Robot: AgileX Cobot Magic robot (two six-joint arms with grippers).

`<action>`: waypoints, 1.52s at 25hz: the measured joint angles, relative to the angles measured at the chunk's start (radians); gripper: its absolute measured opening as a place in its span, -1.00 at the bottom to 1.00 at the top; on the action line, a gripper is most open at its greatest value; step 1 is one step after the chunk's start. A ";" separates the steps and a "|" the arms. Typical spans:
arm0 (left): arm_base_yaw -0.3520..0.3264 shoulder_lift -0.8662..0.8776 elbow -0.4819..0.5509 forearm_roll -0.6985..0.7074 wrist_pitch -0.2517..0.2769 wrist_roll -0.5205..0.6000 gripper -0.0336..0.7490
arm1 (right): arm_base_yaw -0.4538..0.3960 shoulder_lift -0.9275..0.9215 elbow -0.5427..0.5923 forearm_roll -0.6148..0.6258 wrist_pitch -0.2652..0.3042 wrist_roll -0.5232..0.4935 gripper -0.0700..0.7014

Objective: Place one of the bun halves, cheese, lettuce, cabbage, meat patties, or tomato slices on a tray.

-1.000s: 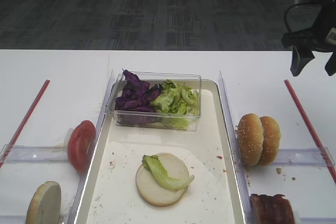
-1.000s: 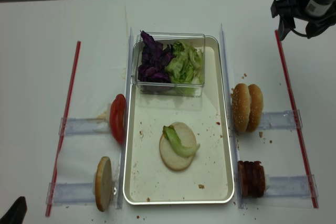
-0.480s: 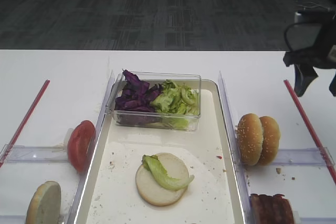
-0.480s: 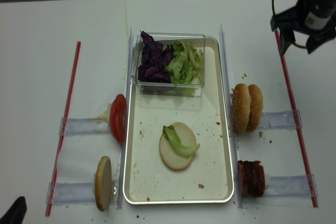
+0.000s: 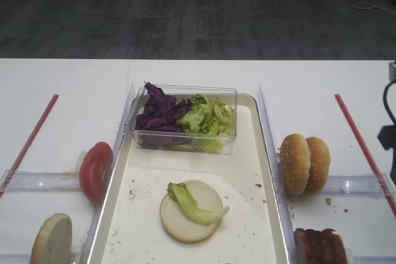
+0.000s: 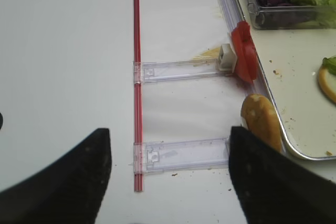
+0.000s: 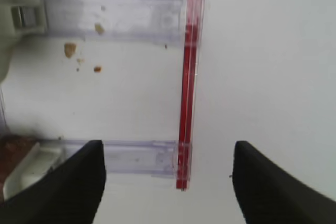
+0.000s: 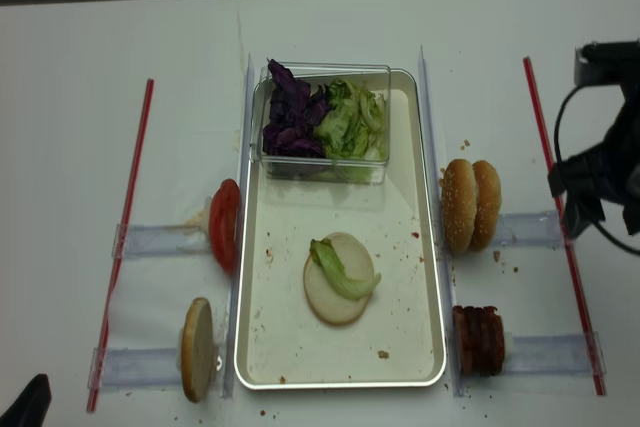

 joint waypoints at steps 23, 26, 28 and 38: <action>0.000 0.000 0.000 0.000 0.000 0.000 0.30 | 0.000 -0.958 0.351 -0.004 0.043 0.027 0.59; 0.000 0.000 0.000 0.000 0.000 0.000 0.30 | 0.000 -1.089 0.353 -0.004 0.052 0.027 0.59; 0.000 0.000 0.000 0.000 0.000 0.000 0.30 | 0.000 -1.167 0.353 -0.004 0.056 0.027 0.58; 0.000 0.000 0.000 0.000 0.000 0.000 0.30 | 0.000 -1.415 0.353 -0.006 0.067 0.034 0.50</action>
